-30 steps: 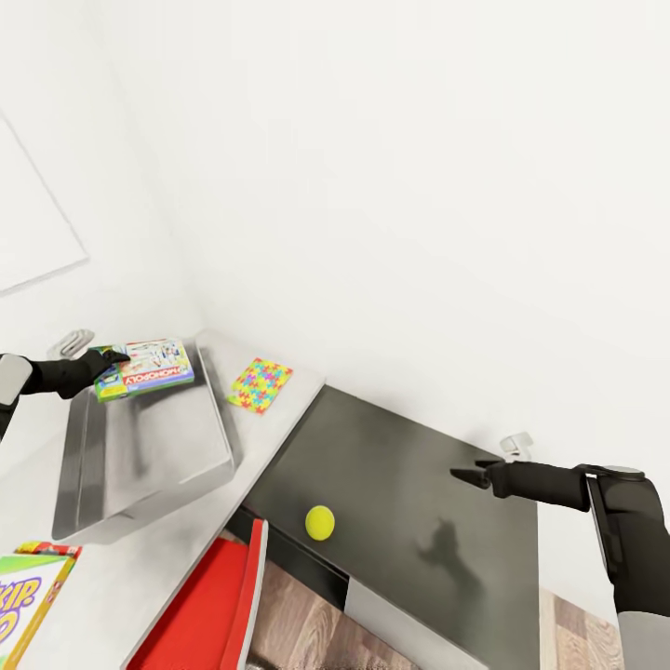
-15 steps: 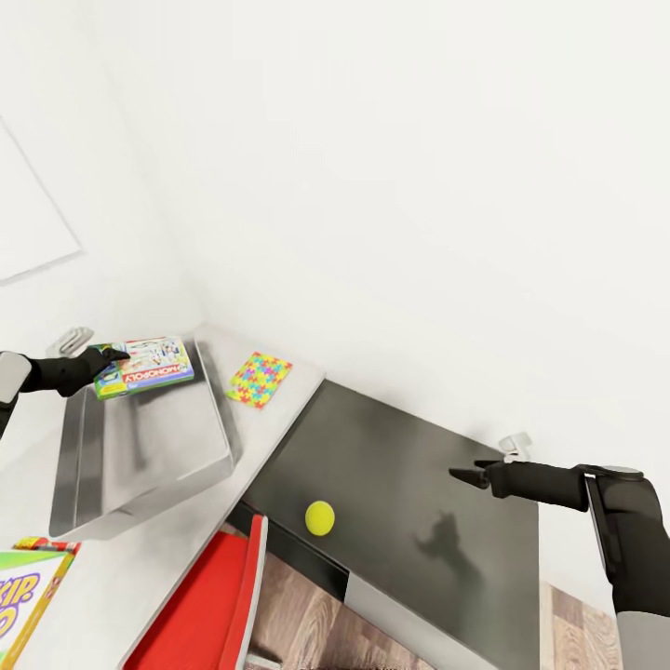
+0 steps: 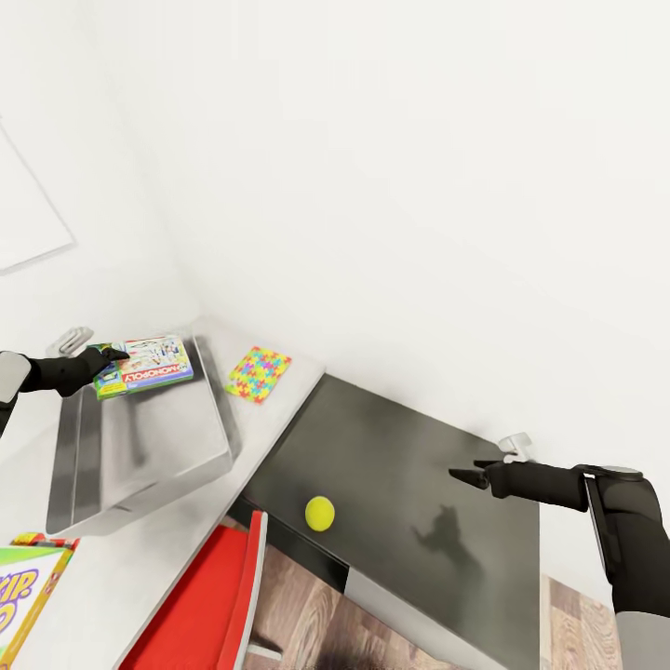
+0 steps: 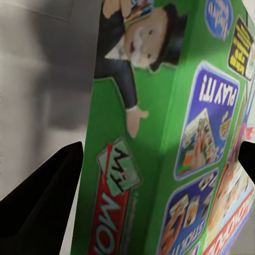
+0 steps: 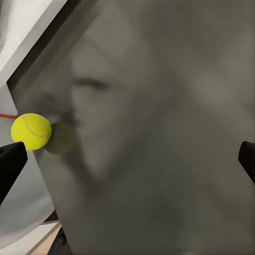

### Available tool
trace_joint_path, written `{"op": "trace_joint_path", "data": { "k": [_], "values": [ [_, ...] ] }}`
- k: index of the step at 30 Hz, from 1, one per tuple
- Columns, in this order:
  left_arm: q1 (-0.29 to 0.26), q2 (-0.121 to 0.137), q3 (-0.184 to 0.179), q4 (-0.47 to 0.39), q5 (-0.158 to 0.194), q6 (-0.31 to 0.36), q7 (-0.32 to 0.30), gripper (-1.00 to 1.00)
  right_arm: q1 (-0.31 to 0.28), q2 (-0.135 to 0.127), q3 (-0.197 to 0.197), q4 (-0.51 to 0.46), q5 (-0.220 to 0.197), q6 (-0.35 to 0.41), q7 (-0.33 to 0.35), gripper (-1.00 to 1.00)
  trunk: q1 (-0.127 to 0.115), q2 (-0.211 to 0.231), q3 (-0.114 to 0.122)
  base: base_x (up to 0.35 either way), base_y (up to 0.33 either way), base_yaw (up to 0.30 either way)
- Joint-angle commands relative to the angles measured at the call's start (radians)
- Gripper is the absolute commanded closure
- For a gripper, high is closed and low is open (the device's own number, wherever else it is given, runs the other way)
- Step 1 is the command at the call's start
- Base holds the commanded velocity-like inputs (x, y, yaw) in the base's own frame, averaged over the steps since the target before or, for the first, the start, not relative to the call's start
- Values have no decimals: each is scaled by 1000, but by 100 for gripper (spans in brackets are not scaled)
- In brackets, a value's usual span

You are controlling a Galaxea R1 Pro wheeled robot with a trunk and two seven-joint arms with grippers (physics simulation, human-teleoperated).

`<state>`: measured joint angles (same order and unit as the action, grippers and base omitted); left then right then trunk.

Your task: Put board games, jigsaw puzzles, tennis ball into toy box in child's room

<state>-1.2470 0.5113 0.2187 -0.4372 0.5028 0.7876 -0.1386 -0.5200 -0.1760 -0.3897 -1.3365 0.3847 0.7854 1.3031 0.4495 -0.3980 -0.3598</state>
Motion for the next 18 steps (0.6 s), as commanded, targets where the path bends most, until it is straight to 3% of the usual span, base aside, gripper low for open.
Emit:
{"op": "trace_joint_path", "data": {
  "k": [1, 18],
  "values": [
    [-1, 0, 7, 0, -5, 6, -6, 100, -1, 0, -2, -1, 10, 8, 10, -100, 1, -2, -3, 0, 0, 0],
    [-4, 1, 7, 0, -6, 7, -6, 100, -1, 0, -2, -1, 10, 8, 10, -100, 1, -2, -31, 0, 0, 0]
  ]
}}
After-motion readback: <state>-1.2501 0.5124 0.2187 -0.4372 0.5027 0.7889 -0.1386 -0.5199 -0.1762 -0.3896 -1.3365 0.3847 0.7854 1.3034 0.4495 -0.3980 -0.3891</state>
